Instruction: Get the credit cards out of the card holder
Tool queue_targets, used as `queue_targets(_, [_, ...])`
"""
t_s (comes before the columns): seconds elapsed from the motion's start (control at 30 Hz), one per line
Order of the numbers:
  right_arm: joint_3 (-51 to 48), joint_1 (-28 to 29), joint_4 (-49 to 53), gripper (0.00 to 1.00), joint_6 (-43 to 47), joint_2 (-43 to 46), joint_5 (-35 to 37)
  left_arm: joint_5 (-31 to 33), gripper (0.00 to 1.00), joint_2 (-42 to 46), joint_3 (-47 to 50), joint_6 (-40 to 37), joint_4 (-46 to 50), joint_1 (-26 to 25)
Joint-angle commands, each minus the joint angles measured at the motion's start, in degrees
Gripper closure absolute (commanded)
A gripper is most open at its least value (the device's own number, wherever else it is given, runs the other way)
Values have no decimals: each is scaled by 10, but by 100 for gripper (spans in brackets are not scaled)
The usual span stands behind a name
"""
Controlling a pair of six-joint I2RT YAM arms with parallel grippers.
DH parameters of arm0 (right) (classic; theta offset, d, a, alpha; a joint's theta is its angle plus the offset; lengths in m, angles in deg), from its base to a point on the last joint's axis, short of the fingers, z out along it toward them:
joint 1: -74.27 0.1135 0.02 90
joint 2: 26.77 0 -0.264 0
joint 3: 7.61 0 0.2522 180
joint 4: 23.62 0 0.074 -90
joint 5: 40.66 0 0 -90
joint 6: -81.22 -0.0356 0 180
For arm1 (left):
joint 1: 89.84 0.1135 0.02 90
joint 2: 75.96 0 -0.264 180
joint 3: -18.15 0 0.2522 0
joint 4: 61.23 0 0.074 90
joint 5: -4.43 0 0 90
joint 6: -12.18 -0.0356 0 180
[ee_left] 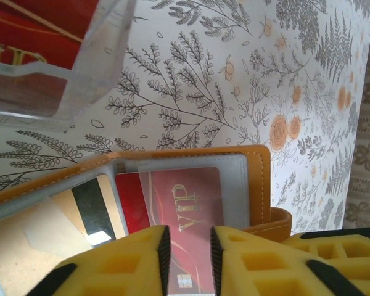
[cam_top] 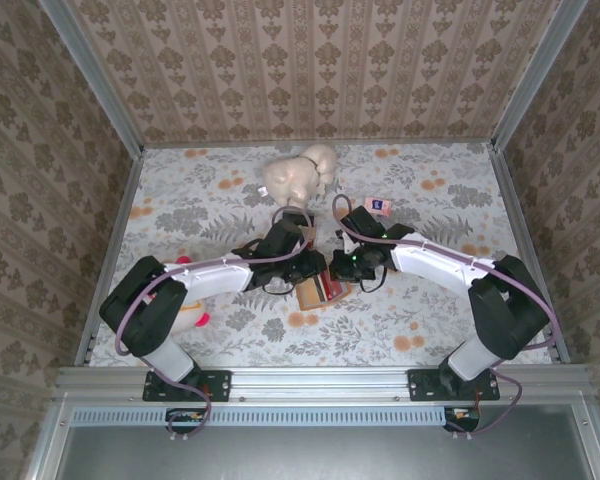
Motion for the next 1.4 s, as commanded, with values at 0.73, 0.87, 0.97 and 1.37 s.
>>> queue_targets(0.73, [8,-13,22,74,10,-59,76,30,73,-70,26,78,-10,-29])
queue_targets(0.87, [1,-18,22,75,4,-73,76,26,72,-69,30,76,-15,-28])
queue_targets(0.97, [-9,-24,-2,75,-1,-78,62,22,72,-69,32,75,-19,-26])
queue_targets(1.37, [-25,-38,-26,76,-11,-89,21,-7,70,-76,38,68,-44,-14])
